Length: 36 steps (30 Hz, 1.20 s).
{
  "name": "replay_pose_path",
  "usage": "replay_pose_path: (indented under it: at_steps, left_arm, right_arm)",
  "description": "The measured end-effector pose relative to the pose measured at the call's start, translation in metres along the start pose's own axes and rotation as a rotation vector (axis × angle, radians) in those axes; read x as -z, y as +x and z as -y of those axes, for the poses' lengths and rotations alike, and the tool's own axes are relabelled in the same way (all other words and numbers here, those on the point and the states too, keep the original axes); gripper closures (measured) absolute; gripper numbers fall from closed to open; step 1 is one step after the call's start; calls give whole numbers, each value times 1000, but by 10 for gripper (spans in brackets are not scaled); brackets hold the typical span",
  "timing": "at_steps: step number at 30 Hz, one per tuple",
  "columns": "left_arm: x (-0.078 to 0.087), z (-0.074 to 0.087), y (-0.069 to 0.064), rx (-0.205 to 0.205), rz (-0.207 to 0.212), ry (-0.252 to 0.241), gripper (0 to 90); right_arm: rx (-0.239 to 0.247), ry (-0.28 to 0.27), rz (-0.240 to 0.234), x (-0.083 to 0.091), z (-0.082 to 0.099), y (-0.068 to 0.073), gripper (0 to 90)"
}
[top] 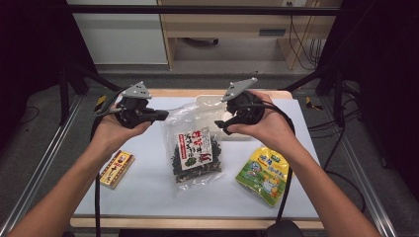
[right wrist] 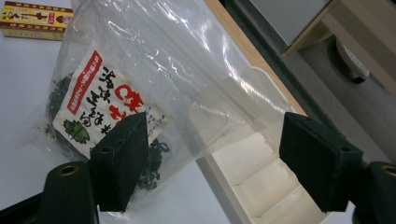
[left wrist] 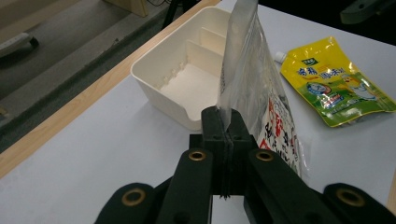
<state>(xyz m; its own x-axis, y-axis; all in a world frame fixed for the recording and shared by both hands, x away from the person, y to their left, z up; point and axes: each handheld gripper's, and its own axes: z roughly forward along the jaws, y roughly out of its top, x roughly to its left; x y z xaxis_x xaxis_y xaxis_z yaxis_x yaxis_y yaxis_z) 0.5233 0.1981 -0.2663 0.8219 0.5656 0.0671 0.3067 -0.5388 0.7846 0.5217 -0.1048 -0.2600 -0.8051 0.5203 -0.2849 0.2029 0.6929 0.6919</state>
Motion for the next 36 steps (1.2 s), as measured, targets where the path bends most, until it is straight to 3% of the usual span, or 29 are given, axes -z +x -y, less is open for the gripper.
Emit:
replay_pose_path:
  at_steps: [5, 14, 22, 29, 36]
  left_arm:
    - [0, -9, -4, -41, 13, 7, 893]
    - [0, -27, -18, -104, 31, 8, 893]
    - [0, -35, -27, -132, 42, 6, 893]
    - [0, -39, -31, -148, 45, 7, 893]
    - [-2, -38, -29, -152, 31, 17, 892]
  right_arm:
    - [21, -12, 2, 3, -2, -4, 283]
    - [62, -7, -35, 1, -10, -13, 286]
    - [90, 29, -122, -7, -16, -15, 264]
    - [109, 92, -184, -20, -17, -13, 399]
    - [128, 111, -237, -17, -12, -9, 561]
